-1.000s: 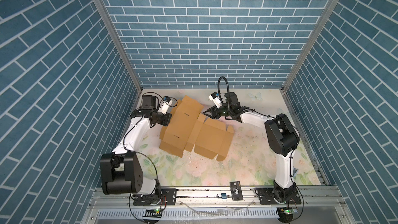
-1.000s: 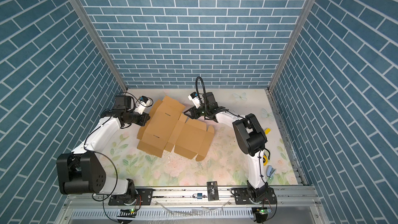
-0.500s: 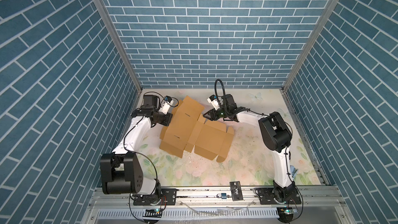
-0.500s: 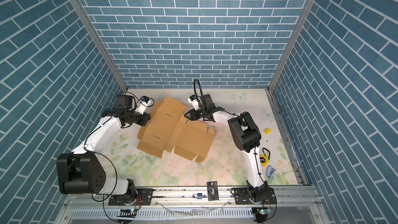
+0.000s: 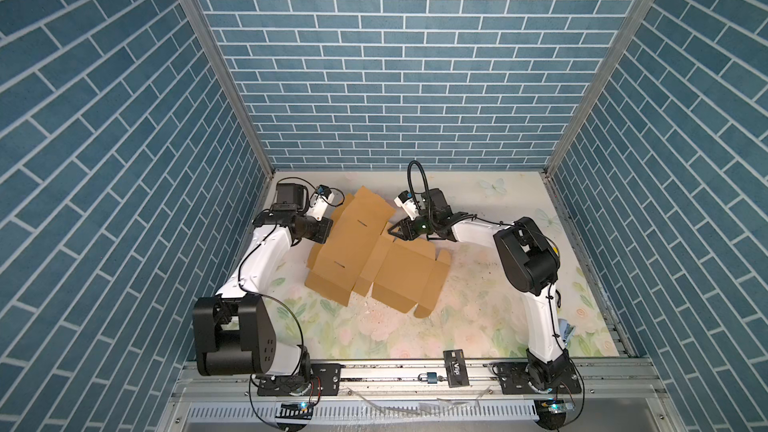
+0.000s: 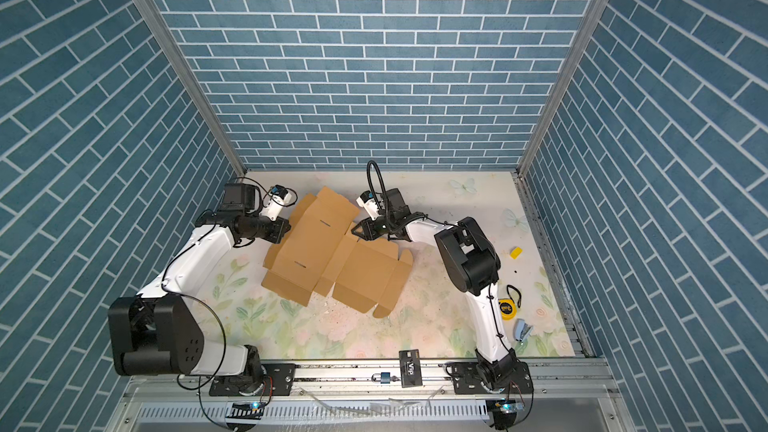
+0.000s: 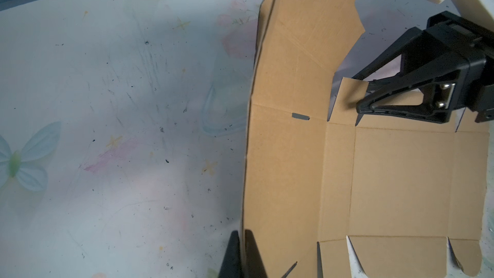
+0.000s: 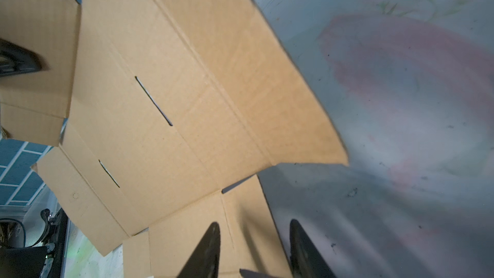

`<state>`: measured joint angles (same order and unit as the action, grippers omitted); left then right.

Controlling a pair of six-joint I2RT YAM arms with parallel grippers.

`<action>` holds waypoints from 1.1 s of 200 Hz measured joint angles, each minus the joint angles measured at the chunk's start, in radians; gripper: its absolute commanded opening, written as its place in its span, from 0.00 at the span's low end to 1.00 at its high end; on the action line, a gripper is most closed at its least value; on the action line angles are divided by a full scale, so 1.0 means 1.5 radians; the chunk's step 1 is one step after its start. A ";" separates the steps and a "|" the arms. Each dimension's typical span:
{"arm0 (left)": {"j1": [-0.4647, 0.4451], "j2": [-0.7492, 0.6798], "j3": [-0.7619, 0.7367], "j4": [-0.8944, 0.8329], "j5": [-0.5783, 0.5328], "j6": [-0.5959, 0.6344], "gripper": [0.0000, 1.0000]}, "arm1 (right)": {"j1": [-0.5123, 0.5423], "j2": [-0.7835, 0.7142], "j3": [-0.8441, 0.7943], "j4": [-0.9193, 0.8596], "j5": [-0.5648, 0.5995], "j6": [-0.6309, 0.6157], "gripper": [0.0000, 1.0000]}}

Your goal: Fold the paper box

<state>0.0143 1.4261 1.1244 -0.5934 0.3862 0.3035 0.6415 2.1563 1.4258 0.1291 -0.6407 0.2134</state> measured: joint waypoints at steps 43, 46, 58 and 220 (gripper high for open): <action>0.000 0.000 0.000 -0.001 -0.001 0.000 0.03 | 0.012 -0.022 -0.023 0.023 0.002 0.012 0.42; 0.000 0.000 0.000 -0.001 -0.002 0.000 0.03 | 0.013 -0.024 -0.023 0.022 0.003 0.012 0.42; 0.000 0.000 0.000 -0.001 -0.003 0.000 0.03 | 0.017 -0.031 -0.024 0.019 0.004 0.011 0.42; 0.000 0.006 -0.001 0.004 0.000 -0.003 0.03 | 0.044 -0.065 -0.005 -0.051 0.026 -0.026 0.42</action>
<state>0.0143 1.4345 1.1233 -0.5880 0.3866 0.2989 0.7071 2.0594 1.4178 0.0525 -0.6022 0.1738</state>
